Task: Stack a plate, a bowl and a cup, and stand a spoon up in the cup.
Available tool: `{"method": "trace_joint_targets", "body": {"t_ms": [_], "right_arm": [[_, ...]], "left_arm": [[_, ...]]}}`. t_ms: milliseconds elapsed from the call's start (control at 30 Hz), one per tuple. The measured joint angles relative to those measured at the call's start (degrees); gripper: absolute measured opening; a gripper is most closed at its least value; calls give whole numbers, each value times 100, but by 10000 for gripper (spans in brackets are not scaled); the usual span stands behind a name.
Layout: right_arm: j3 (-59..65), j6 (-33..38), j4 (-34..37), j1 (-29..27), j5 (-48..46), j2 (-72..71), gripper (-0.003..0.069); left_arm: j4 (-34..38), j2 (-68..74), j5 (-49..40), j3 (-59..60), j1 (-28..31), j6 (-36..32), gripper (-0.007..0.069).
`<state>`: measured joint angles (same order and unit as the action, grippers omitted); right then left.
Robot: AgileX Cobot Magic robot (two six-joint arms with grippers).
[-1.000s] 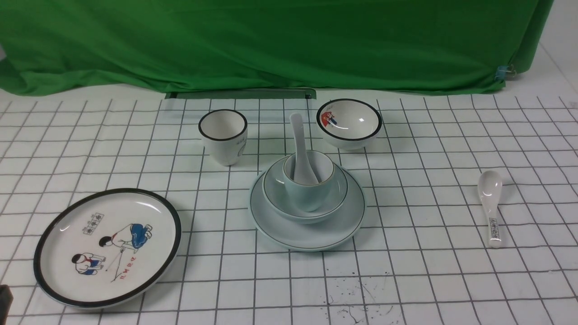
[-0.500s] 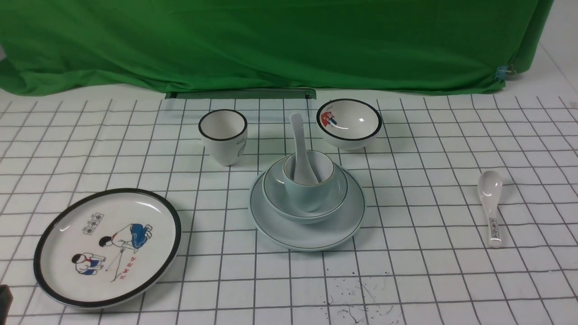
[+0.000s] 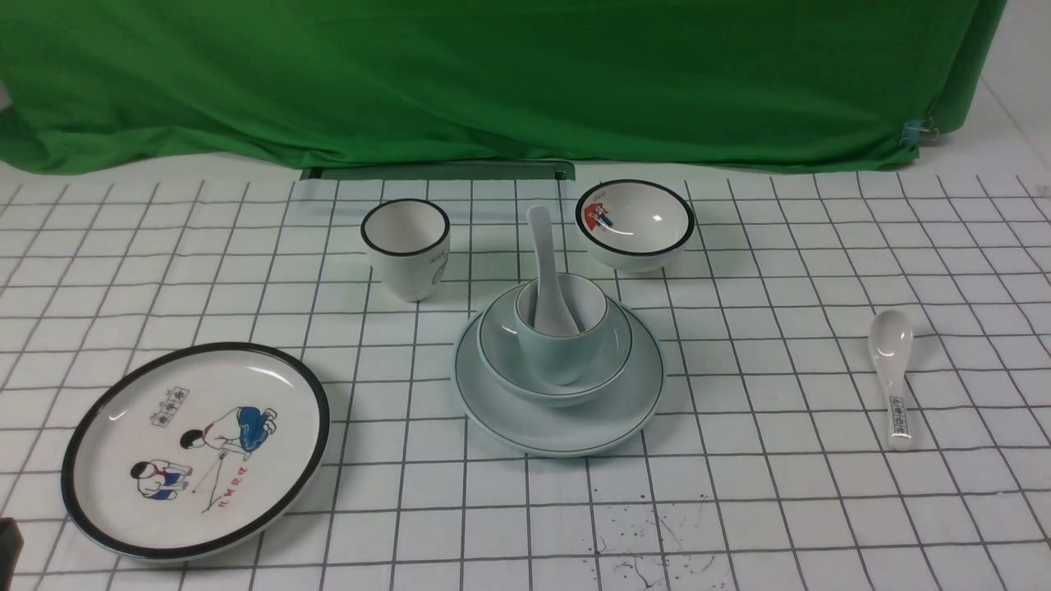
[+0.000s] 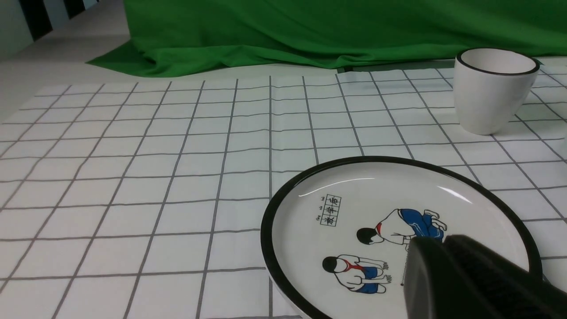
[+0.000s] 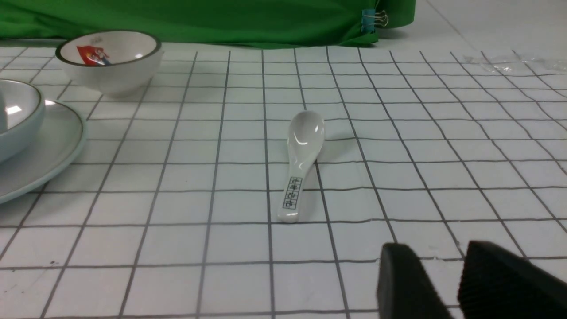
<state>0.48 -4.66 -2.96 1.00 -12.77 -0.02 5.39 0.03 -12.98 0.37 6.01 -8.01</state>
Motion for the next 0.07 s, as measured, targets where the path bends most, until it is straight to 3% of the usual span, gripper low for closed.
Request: {"method": "trace_joint_targets", "body": {"t_ms": [67], "right_arm": [[0,0,0,0,0,0,242]], "left_arm": [[0,0,0,0,0,0,-29]]}}
